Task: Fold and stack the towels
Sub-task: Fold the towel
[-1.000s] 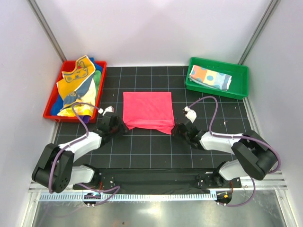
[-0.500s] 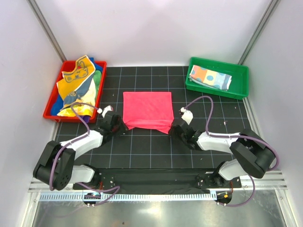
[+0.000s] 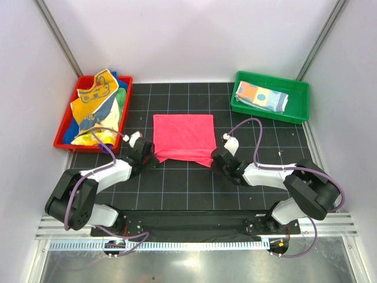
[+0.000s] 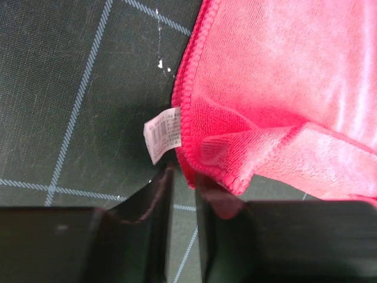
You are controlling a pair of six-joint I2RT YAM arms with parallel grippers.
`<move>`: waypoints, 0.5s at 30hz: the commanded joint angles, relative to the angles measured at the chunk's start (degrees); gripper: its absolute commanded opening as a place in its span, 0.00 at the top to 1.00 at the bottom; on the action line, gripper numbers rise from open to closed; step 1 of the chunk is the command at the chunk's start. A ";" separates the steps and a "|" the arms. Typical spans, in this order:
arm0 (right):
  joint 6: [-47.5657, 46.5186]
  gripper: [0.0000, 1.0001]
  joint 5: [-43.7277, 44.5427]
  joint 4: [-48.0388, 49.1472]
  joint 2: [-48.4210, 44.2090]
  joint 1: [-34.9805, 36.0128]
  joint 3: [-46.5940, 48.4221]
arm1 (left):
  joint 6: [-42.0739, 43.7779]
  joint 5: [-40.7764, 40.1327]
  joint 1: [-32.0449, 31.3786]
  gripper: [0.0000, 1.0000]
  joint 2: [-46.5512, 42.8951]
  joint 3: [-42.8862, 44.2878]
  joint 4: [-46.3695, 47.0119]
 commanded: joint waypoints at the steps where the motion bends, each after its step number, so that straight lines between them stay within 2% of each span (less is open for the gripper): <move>1: -0.42 0.78 2.17 -4.40 1.40 0.41 1.32 | -0.52 -2.35 -0.37 0.78 0.71 2.42 -0.11; 2: -0.51 0.79 2.43 -4.49 1.31 0.41 1.41 | -0.43 -2.53 -0.37 0.84 0.71 2.59 -0.38; 5: -1.30 0.87 2.87 -7.38 0.70 0.41 2.37 | -0.08 -3.05 -0.37 0.91 0.54 3.12 -1.52; 10: -2.70 0.94 3.75 -9.85 -0.62 0.41 3.78 | 1.24 -3.58 -0.37 1.00 -1.48 3.82 -3.71; 15: -3.93 0.99 4.19 -12.57 -1.32 0.41 5.01 | 2.12 -4.55 -0.37 1.00 -2.71 4.44 -6.17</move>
